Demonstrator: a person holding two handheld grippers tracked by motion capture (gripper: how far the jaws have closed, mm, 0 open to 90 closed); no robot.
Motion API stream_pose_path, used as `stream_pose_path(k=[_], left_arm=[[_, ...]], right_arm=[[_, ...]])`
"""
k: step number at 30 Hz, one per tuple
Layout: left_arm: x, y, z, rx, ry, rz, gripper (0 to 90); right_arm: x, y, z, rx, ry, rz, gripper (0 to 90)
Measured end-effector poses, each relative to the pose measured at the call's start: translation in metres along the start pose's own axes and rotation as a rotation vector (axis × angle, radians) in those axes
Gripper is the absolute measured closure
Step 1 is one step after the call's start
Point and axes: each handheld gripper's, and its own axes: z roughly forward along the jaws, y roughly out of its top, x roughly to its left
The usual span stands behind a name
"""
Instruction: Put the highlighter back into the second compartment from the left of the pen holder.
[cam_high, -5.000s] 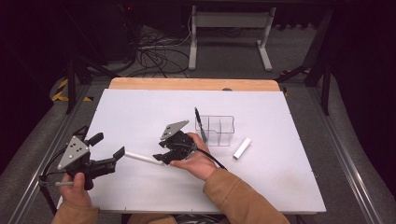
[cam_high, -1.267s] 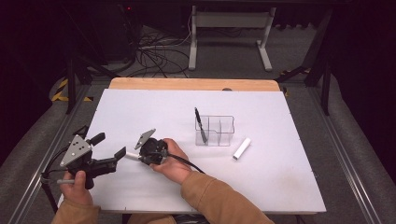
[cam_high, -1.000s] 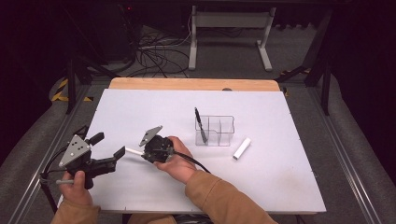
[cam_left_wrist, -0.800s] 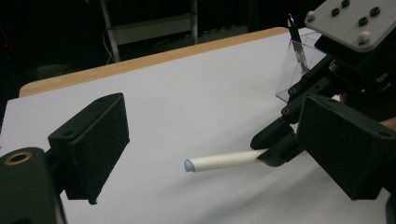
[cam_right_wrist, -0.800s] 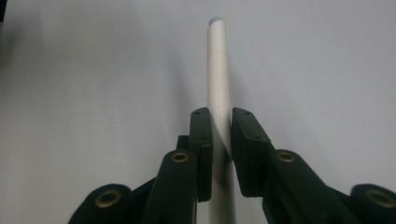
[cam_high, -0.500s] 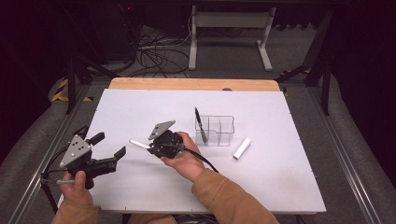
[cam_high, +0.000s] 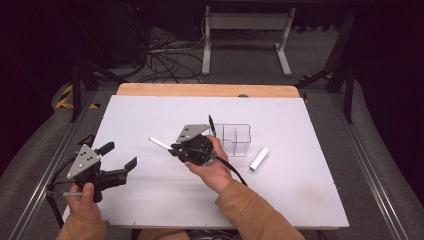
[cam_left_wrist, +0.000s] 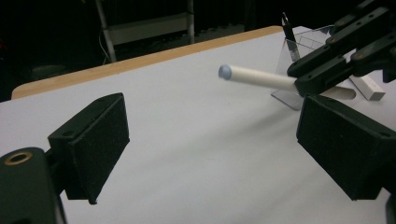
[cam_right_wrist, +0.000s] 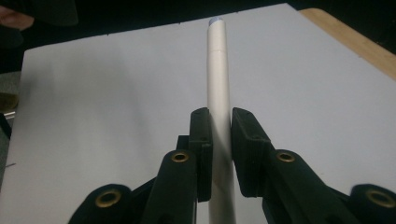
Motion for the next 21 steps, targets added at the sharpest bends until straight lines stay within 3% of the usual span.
stream_pose_path(k=[10, 21], left_arm=[[-0.003, 0.000, 0.002, 0.002, -0.010, 0.009, 10.2], [-0.005, 0.000, 0.004, 0.008, -0.014, 0.013, 10.2]], right_arm=[[-0.005, -0.003, -0.031, -0.093, -0.028, -0.003, 79.3], [-0.011, -0.011, -0.060, -0.155, -0.056, 0.018, 79.3]])
